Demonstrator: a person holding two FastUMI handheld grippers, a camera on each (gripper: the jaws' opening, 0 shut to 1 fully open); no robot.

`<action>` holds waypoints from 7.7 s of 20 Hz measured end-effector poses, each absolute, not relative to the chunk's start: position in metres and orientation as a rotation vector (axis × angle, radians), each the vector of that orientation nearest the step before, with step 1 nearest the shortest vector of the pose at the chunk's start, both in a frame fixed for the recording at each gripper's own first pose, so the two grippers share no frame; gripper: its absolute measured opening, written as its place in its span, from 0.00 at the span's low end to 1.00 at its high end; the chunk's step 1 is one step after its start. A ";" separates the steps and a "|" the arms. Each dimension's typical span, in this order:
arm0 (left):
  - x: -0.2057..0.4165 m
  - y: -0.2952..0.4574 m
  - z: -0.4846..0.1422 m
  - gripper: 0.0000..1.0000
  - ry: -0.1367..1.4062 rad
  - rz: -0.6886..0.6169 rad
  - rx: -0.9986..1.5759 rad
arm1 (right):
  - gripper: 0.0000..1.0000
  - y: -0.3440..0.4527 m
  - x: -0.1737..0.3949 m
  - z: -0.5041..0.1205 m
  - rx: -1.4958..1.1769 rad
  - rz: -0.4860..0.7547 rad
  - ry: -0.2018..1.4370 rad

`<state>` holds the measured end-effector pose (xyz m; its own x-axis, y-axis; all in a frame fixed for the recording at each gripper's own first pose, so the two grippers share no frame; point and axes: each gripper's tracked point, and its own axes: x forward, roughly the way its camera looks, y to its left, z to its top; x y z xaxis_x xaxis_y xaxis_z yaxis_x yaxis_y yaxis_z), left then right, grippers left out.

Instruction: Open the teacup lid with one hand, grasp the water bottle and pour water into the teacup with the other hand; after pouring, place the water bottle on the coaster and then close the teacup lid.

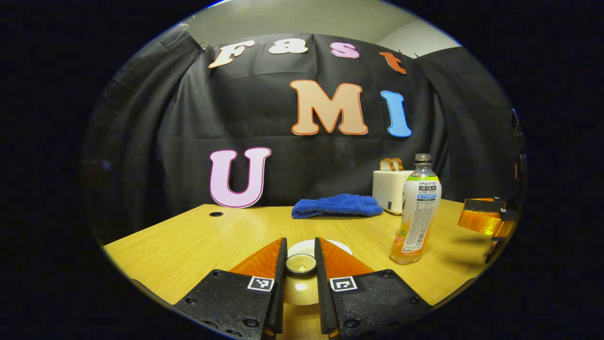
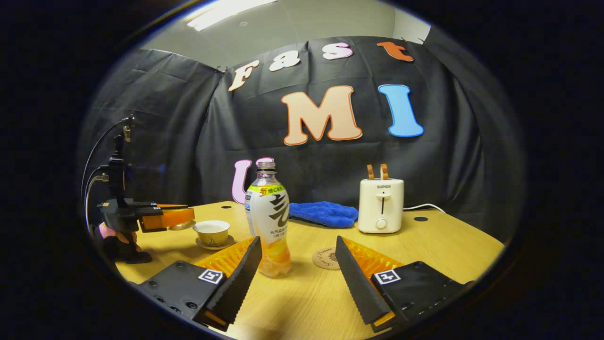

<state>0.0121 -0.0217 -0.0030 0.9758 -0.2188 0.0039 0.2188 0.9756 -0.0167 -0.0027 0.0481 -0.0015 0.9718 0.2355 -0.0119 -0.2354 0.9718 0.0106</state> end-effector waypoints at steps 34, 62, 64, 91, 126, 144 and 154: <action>0.019 0.049 -0.005 0.28 -0.011 -0.096 -0.005 | 0.65 0.104 0.082 -0.027 -0.118 0.107 0.201; 0.023 0.067 -0.007 0.28 -0.005 -0.081 -0.009 | 0.66 0.124 0.109 -0.002 -1.259 0.053 0.052; 0.023 0.067 -0.008 0.28 -0.004 -0.081 -0.010 | 0.65 0.130 0.114 -0.011 -1.310 0.054 0.056; 0.022 0.066 -0.008 0.28 0.000 -0.081 -0.015 | 0.66 0.148 0.113 -0.006 -1.708 0.038 -0.104; 0.024 0.064 -0.010 0.28 0.001 -0.079 -0.019 | 0.66 0.173 0.112 0.025 -2.021 -0.096 -0.479; 0.024 0.064 -0.010 0.28 0.001 -0.079 -0.019 | 0.66 0.181 0.105 0.026 -2.088 -0.093 -0.558; 0.023 0.066 -0.009 0.28 -0.003 -0.079 -0.013 | 0.65 0.128 0.120 -0.026 -1.614 0.079 -0.178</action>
